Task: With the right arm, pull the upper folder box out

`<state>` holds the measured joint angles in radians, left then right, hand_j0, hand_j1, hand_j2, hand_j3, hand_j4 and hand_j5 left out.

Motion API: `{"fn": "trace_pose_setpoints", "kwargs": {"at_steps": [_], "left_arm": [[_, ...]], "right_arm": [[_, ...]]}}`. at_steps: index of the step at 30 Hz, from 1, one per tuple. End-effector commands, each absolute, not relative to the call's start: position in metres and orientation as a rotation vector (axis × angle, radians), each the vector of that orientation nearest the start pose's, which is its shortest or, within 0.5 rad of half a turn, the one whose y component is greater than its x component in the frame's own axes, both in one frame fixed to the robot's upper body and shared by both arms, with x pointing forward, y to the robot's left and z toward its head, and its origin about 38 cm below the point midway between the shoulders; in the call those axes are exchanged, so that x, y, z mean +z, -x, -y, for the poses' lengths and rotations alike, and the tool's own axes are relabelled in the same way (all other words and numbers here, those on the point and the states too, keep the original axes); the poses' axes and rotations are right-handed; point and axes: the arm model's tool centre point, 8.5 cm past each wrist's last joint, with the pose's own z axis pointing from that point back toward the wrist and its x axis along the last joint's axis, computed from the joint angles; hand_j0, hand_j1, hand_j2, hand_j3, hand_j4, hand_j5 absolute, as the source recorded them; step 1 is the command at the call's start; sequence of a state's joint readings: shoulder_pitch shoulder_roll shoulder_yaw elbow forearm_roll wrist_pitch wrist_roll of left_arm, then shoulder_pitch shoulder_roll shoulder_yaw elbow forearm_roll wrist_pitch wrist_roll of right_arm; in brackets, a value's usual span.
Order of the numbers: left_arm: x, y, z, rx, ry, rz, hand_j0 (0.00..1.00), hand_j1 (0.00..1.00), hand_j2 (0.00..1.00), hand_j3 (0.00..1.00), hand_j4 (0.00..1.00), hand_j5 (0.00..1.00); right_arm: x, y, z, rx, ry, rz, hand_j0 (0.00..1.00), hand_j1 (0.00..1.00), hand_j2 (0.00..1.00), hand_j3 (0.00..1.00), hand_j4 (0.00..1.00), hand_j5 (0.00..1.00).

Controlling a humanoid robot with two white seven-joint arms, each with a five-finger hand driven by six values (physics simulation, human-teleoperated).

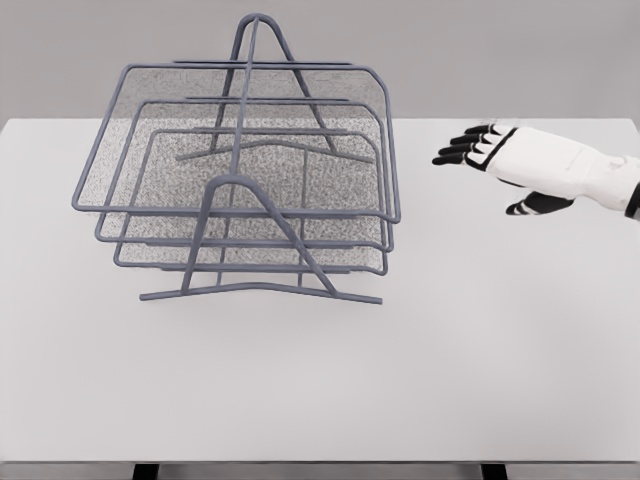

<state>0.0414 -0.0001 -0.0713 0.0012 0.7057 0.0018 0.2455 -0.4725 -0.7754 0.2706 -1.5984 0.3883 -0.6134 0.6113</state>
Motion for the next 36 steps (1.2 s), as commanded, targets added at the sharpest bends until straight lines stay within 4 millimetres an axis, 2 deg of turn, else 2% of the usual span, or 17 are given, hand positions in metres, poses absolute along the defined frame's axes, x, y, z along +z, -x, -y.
{"fn": "trace_pose_setpoints", "kwargs": {"at_steps": [1,3,4,6,7,9,10,12,13,14,18,25,26,28,30,34,36], "left_arm": [[-0.257,0.041,-0.287,0.633,-0.335,-0.093,1.0,1.0,1.0,1.0,1.0,1.0],[-0.257,0.041,-0.287,0.633,-0.335,-0.093,1.0,1.0,1.0,1.0,1.0,1.0],[-0.257,0.041,-0.287,0.631,-0.335,-0.093,1.0,1.0,1.0,1.0,1.0,1.0],[-0.257,0.041,-0.287,0.633,-0.335,-0.093,1.0,1.0,1.0,1.0,1.0,1.0],[-0.257,0.041,-0.287,0.631,-0.335,-0.093,1.0,1.0,1.0,1.0,1.0,1.0],[-0.257,0.041,-0.287,0.631,-0.335,-0.093,1.0,1.0,1.0,1.0,1.0,1.0],[-0.257,0.041,-0.287,0.631,-0.335,-0.093,1.0,1.0,1.0,1.0,1.0,1.0],[-0.257,0.041,-0.287,0.631,-0.335,-0.093,1.0,1.0,1.0,1.0,1.0,1.0],[-0.257,0.041,-0.287,0.631,-0.335,-0.093,1.0,1.0,1.0,1.0,1.0,1.0],[-0.257,0.041,-0.287,0.633,-0.335,-0.093,1.0,1.0,1.0,1.0,1.0,1.0],[-0.257,0.041,-0.287,0.633,-0.335,-0.093,1.0,1.0,1.0,1.0,1.0,1.0],[-0.257,0.041,-0.287,0.633,-0.335,-0.093,1.0,1.0,1.0,1.0,1.0,1.0],[-0.257,0.041,-0.287,0.631,-0.335,-0.093,1.0,1.0,1.0,1.0,1.0,1.0],[-0.257,0.041,-0.287,0.633,-0.335,-0.093,1.0,1.0,1.0,1.0,1.0,1.0],[-0.257,0.041,-0.287,0.633,-0.335,-0.093,1.0,1.0,1.0,1.0,1.0,1.0],[-0.257,0.041,-0.287,0.631,-0.335,-0.093,1.0,1.0,1.0,1.0,1.0,1.0],[-0.257,0.041,-0.287,0.631,-0.335,-0.093,1.0,1.0,1.0,1.0,1.0,1.0]], "right_arm": [[0.256,-0.411,0.313,2.01,0.5,1.561,1.0,1.0,1.0,1.0,1.0,1.0],[0.267,-0.415,0.31,1.992,0.522,1.6,1.0,1.0,1.0,1.0,1.0,1.0],[0.268,-0.42,0.29,1.963,0.493,1.681,1.0,1.0,1.0,1.0,1.0,1.0],[0.294,-0.428,0.273,1.958,0.528,1.77,1.0,1.0,1.0,1.0,1.0,1.0],[0.29,-0.429,0.26,1.946,0.495,1.804,1.0,1.0,1.0,1.0,1.0,1.0],[0.283,-0.428,0.251,1.96,0.461,1.804,1.0,1.0,1.0,1.0,1.0,1.0],[0.28,-0.429,0.238,1.954,0.427,1.837,1.0,1.0,1.0,1.0,1.0,1.0],[0.28,-0.43,0.234,1.949,0.418,1.847,1.0,1.0,1.0,1.0,1.0,1.0],[0.267,-0.43,0.223,1.962,0.368,1.837,1.0,1.0,1.0,1.0,1.0,1.0],[0.258,-0.429,0.221,1.972,0.342,1.815,1.0,1.0,1.0,1.0,1.0,1.0],[0.242,-0.427,0.225,1.963,0.31,1.779,1.0,1.0,1.0,1.0,1.0,1.0],[0.217,-0.418,0.239,1.968,0.278,1.701,1.0,1.0,1.0,1.0,1.0,1.0],[0.219,-0.418,0.246,1.977,0.295,1.681,1.0,1.0,1.0,1.0,1.0,1.0],[0.224,-0.416,0.274,2.006,0.358,1.6,1.0,1.0,1.0,1.0,1.0,1.0],[0.23,-0.417,0.29,2.004,0.399,1.572,1.0,1.0,1.0,1.0,1.0,1.0],[0.222,-0.409,0.324,1.945,0.432,1.511,1.0,1.0,1.0,1.0,1.0,1.0],[0.216,-0.404,0.352,1.88,0.461,1.467,1.0,1.0,1.0,1.0,1.0,1.0]]}}
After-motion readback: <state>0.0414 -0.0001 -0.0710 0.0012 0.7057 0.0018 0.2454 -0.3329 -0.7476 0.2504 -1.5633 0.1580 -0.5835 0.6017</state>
